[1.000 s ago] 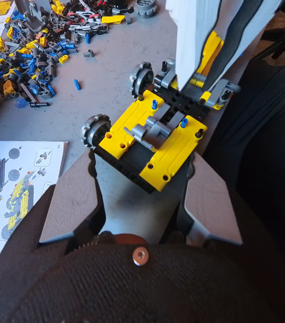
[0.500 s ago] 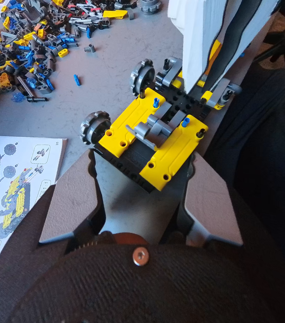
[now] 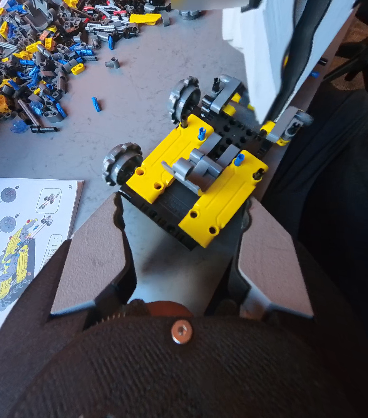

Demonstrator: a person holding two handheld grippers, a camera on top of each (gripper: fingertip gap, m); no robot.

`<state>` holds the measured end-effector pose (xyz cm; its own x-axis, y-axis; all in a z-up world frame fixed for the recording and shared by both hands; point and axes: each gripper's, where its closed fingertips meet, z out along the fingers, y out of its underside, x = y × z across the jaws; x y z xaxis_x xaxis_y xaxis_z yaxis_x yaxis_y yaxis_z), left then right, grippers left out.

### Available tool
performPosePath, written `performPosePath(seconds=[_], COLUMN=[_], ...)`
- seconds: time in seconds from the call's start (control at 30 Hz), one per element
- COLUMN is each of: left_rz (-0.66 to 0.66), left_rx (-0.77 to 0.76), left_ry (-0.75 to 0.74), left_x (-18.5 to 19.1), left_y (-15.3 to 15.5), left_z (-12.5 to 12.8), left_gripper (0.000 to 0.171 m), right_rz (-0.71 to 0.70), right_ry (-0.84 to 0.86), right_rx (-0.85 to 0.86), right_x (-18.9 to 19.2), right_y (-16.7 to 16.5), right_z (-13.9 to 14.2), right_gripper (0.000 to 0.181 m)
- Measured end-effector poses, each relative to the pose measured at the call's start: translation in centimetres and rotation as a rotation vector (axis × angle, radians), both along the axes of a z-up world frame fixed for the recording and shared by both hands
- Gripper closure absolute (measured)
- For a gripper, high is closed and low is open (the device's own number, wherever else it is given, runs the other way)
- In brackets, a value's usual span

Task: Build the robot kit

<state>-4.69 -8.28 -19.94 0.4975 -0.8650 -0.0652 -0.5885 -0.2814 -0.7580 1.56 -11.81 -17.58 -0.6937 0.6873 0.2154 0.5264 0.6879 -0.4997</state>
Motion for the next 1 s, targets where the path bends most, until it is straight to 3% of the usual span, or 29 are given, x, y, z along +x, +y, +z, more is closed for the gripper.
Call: performPosePath(seconds=[0.1, 0.33, 0.83, 1.0], left_rz=[0.000, -0.001, 0.045, 0.063], left_rx=[-0.003, -0.030, -0.034, -0.012], left_ry=[-0.001, -0.008, -0.009, -0.008], left_x=[0.0, 0.1, 0.4, 0.3], left_y=[0.0, -0.2, 0.2, 0.4], left_z=[0.0, -0.1, -0.2, -0.1], left_gripper=[0.069, 0.075, 0.069, 0.074], right_rz=[-0.022, -0.005, -0.008, -0.110], right_ry=[0.002, 0.037, 0.093, 0.006], right_rx=[-0.046, 0.034, 0.092, 0.023], right_x=[0.4, 0.4, 0.2, 0.6], right_y=[-0.5, -0.6, -0.3, 0.8], right_z=[-0.2, -0.3, -0.4, 0.1], right_gripper=[0.179, 0.181, 0.181, 0.178])
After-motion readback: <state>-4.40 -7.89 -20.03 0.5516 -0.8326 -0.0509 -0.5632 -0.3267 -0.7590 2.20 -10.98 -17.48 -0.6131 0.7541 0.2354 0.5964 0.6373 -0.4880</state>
